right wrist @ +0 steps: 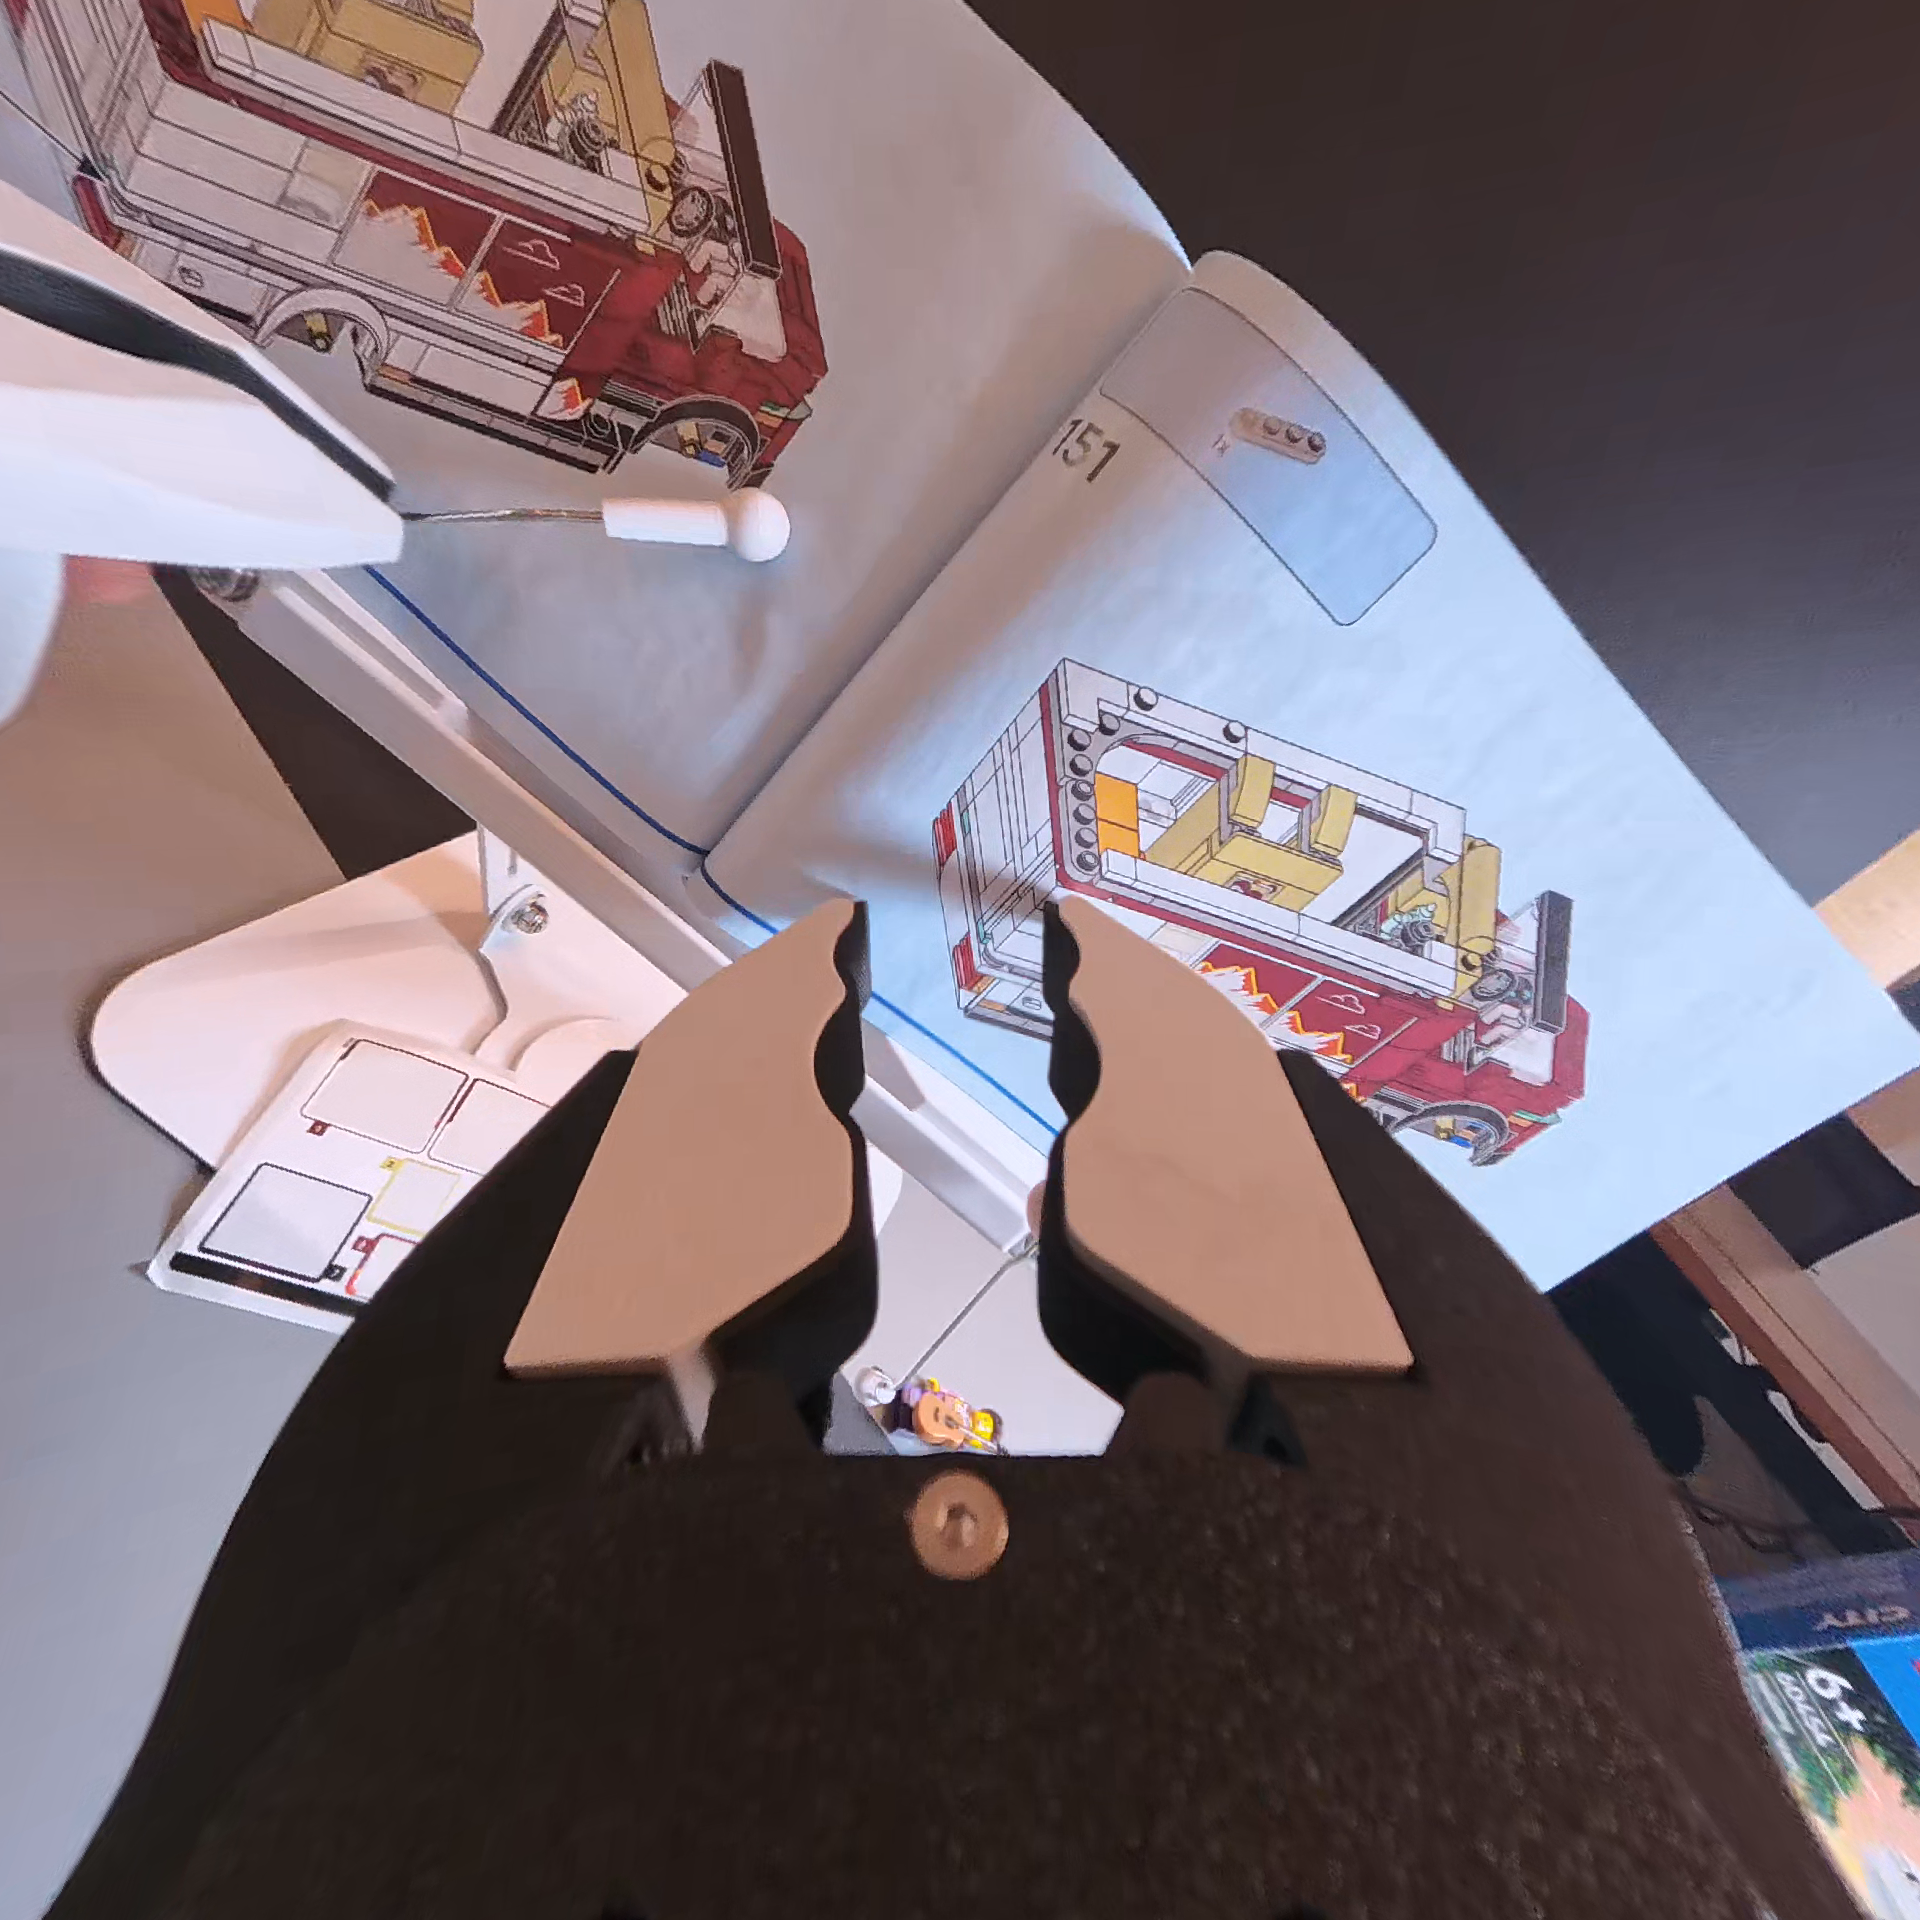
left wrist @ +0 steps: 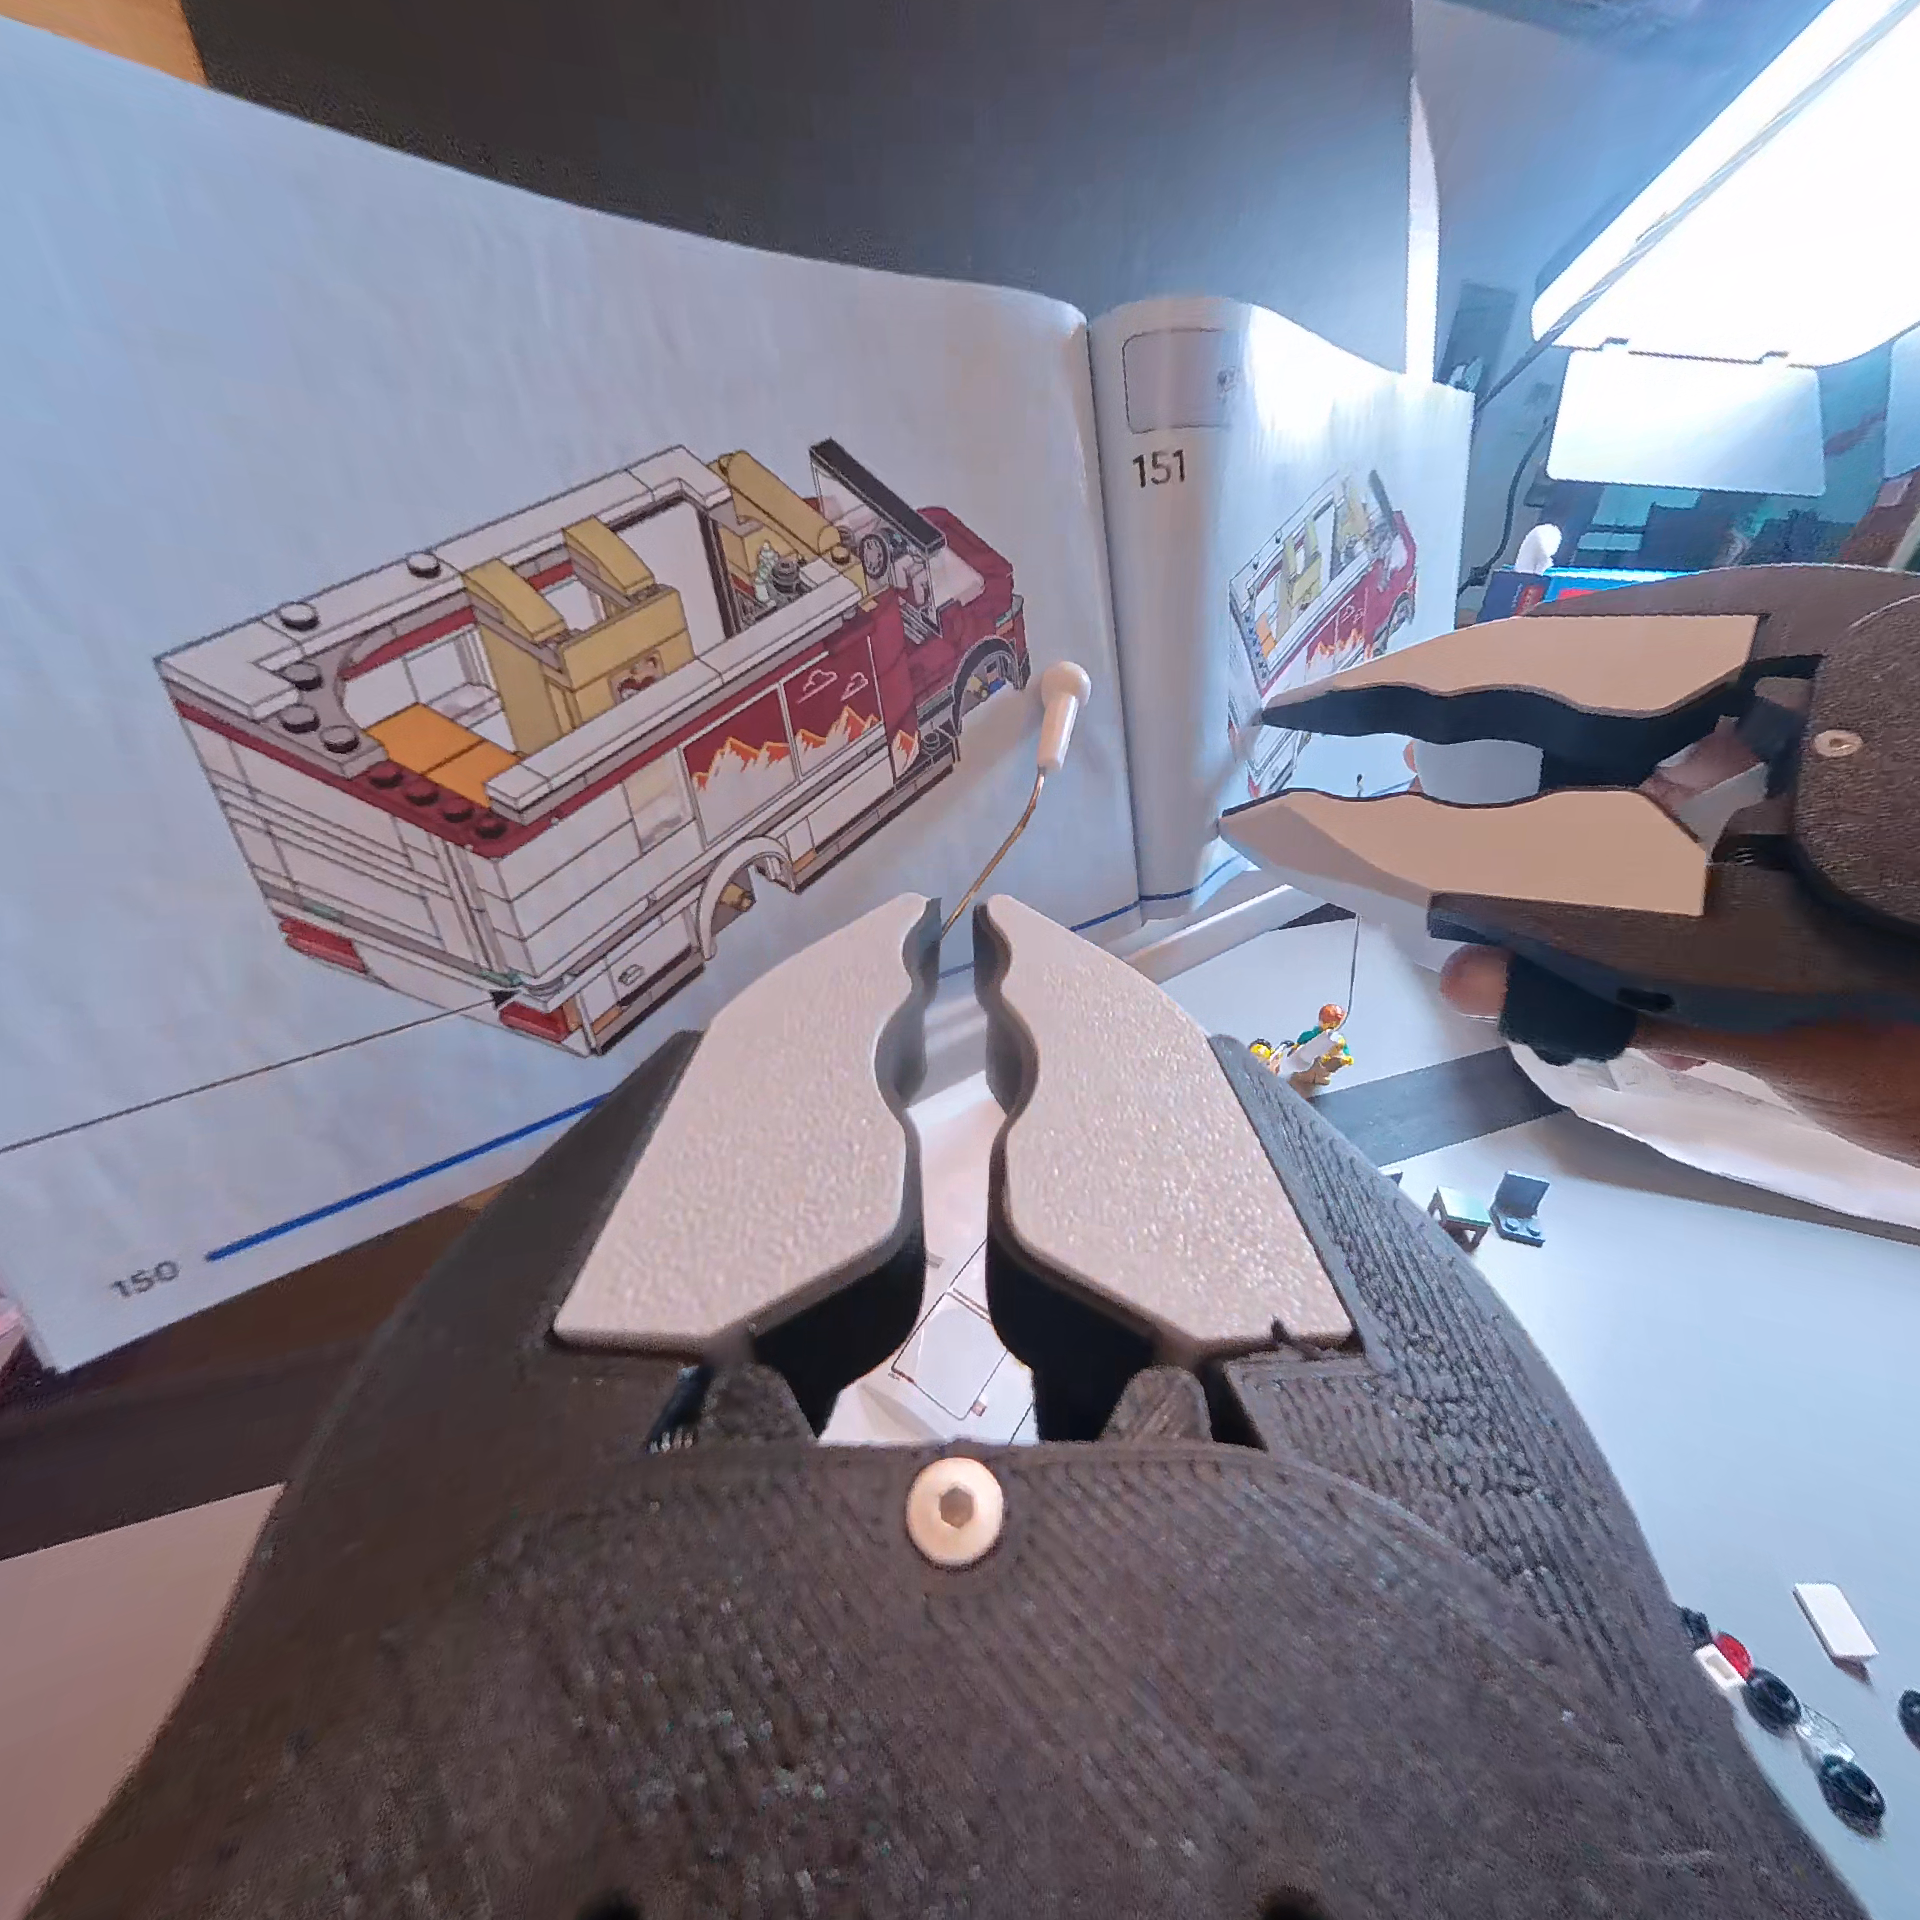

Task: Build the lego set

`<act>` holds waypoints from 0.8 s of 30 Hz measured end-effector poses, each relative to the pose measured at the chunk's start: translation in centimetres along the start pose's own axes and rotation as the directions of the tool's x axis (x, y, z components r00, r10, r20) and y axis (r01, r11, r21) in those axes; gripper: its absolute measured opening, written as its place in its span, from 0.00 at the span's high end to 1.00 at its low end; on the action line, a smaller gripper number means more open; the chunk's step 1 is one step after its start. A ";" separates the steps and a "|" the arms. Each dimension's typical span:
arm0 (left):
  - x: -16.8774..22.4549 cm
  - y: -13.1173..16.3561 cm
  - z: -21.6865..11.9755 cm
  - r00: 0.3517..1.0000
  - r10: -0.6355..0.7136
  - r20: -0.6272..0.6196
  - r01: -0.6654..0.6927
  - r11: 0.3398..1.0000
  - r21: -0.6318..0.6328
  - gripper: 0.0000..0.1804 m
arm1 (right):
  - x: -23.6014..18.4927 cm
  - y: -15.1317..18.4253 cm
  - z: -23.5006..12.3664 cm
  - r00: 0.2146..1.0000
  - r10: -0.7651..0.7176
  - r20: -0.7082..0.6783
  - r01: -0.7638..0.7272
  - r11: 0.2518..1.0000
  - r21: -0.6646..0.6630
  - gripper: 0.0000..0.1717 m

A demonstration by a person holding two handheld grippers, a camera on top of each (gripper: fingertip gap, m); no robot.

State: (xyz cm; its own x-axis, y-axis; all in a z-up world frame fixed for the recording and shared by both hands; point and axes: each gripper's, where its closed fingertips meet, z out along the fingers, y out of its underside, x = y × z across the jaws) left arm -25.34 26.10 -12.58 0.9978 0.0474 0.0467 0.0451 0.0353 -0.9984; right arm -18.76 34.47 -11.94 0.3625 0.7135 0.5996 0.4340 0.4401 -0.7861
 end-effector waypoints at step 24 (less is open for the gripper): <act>8.7 2.4 -16.5 0.871 0.215 -0.442 -0.299 0.946 -0.128 0.76 | -5.1 -2.1 -17.7 0.964 0.103 0.246 -0.140 0.980 0.142 0.81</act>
State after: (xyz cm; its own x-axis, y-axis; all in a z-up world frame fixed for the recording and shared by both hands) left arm -15.73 10.17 -15.12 0.9003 -0.3922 -0.1888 -0.2492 -0.1089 -0.9623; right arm -6.91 20.23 -10.73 0.1913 0.8668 0.4605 0.2570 0.4086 -0.8758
